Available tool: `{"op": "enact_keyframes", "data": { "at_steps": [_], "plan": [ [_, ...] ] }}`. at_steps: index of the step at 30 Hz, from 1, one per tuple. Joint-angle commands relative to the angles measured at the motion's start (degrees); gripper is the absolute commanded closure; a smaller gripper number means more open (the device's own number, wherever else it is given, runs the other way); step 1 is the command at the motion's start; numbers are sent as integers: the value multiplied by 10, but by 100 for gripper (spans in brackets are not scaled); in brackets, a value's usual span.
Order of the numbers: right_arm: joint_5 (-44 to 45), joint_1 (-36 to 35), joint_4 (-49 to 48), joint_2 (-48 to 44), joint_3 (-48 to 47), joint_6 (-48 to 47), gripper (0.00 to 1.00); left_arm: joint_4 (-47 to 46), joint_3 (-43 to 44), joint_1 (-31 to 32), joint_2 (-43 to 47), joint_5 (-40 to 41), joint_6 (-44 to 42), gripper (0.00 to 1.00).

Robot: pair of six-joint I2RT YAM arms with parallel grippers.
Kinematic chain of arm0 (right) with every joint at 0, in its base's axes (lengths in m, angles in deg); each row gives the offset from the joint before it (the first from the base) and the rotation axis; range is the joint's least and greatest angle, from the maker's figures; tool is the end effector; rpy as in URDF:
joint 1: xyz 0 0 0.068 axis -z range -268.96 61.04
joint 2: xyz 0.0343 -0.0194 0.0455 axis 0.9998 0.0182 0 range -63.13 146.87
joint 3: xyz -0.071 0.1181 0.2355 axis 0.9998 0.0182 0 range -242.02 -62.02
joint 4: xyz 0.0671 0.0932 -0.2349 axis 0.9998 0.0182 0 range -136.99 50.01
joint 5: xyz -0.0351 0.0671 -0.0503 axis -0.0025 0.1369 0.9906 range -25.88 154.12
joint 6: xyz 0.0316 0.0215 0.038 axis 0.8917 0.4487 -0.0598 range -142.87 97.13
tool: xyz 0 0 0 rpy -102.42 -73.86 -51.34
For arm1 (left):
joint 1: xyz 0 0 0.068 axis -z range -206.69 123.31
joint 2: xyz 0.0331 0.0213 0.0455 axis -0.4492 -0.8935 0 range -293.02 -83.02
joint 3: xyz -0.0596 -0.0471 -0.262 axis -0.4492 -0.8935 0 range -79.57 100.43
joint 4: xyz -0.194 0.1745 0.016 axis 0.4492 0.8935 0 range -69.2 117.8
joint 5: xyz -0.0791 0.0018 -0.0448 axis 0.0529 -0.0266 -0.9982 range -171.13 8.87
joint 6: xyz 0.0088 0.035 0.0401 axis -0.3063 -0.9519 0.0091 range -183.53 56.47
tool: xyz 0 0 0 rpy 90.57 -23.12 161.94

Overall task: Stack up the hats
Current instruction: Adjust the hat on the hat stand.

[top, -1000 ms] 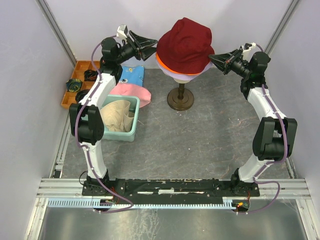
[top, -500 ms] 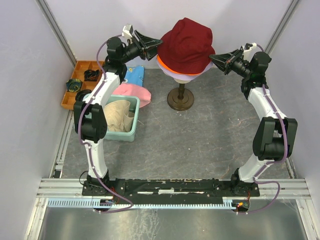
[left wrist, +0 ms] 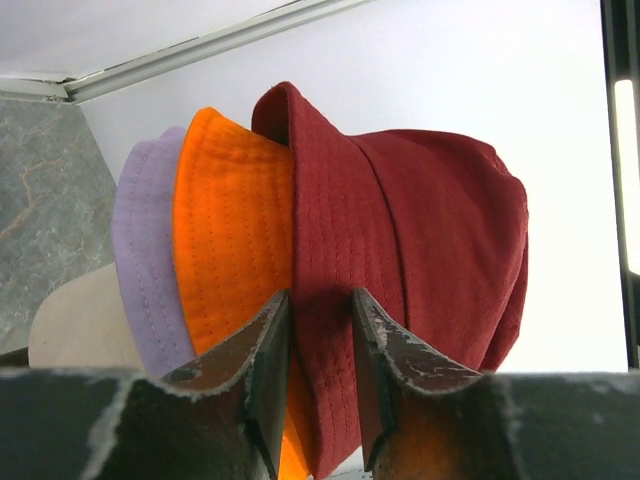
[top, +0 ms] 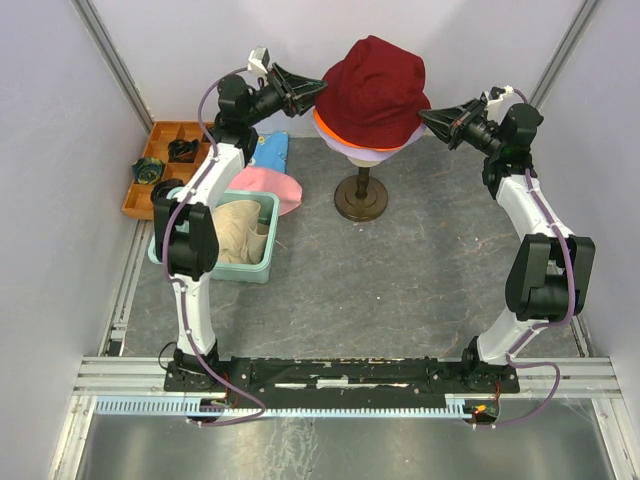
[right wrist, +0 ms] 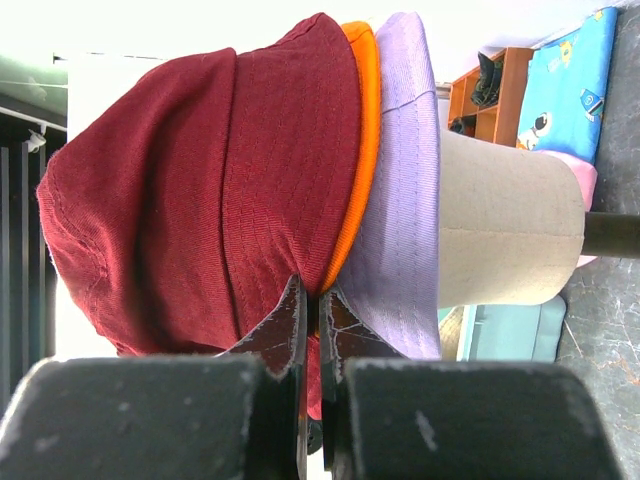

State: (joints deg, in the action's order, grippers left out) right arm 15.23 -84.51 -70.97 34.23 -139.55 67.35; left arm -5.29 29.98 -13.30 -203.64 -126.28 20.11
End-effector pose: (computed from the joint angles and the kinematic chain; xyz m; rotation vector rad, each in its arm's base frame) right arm 0.4026 -0.0044 0.3558 0.6660 1.7096 1.7553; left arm 0.4827 -0.1410 0.3782 -0.1958 1.6766 -1.8582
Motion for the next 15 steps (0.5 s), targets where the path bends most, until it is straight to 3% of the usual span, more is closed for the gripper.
{"op": "enact_keyframes", "data": {
  "at_steps": [1, 6, 15],
  "plan": [
    [-3, 1, -43, -16, -4, 1, 100, -45, 34, 9, -13, -1, 31, 68],
    [-2, 0, -41, -14, -5, 2, 100, -59, 12, 9, -10, 10, 37, 97],
    [-2, 0, -40, -10, -9, 4, 100, -94, -112, 2, 12, 29, 27, 97]
  ]
}}
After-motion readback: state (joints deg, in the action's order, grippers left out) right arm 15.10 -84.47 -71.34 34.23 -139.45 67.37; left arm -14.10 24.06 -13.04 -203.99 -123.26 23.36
